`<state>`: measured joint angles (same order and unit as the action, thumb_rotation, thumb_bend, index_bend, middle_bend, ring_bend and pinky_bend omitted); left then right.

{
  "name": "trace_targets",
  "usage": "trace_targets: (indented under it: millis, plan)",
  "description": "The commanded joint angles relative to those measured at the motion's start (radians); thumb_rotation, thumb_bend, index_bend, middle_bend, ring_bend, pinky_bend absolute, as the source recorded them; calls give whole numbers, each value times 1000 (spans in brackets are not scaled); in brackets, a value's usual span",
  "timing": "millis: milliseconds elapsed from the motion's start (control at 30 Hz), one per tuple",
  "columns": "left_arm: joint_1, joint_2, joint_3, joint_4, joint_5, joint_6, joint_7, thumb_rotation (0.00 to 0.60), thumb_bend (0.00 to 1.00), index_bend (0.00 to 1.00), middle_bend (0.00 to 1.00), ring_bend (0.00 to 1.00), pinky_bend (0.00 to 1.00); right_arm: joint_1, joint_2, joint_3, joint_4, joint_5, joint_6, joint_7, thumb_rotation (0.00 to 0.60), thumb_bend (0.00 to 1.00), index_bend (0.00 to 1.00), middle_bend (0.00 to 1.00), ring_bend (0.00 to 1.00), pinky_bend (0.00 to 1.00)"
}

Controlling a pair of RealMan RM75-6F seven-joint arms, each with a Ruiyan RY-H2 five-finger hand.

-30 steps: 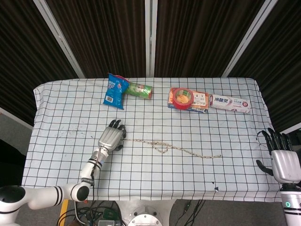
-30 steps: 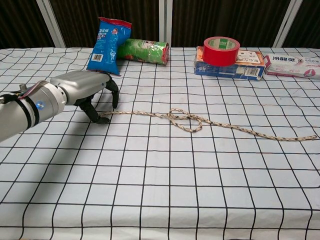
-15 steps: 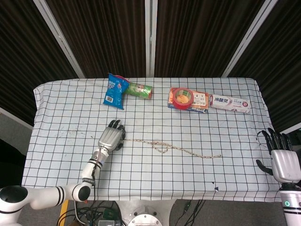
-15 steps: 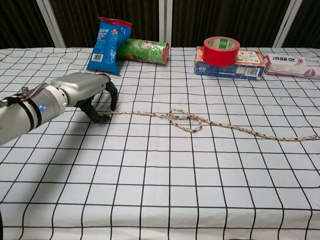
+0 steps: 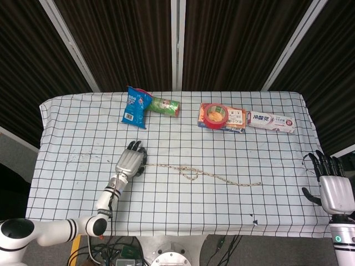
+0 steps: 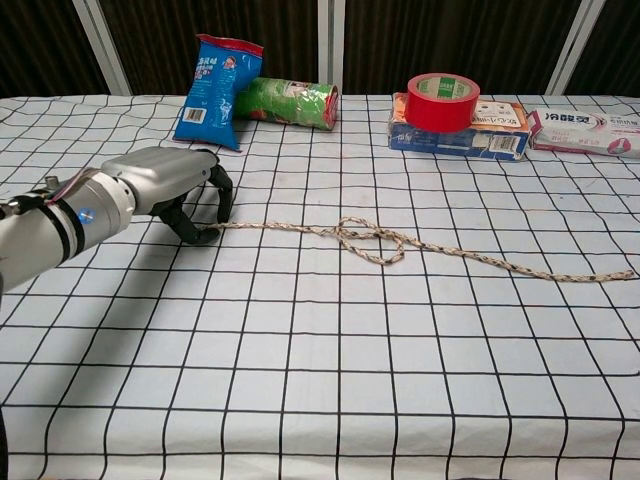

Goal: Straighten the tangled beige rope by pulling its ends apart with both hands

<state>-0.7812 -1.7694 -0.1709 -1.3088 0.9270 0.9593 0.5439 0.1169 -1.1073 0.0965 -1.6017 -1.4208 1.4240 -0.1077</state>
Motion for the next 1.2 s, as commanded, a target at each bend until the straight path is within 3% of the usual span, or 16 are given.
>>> trace_targets:
  millis: [33, 1100, 1200]
  plan:
    - [-1, -4, -4, 3, -8, 1, 1, 600, 358, 522, 255, 0, 86, 1, -2, 1, 4, 4, -2, 3, 600, 158, 0, 0, 0, 0]
    - [9, -6, -3, 14, 10, 26, -15, 600, 401, 578, 316, 28, 92, 14, -2, -7, -12, -12, -17, -22, 600, 171, 0, 0, 0, 0]
    - [12, -3, -2, 9, 14, 24, -21, 600, 401, 579, 317, 28, 92, 31, -13, -17, -26, -33, -41, -43, 600, 174, 37, 0, 0, 0]
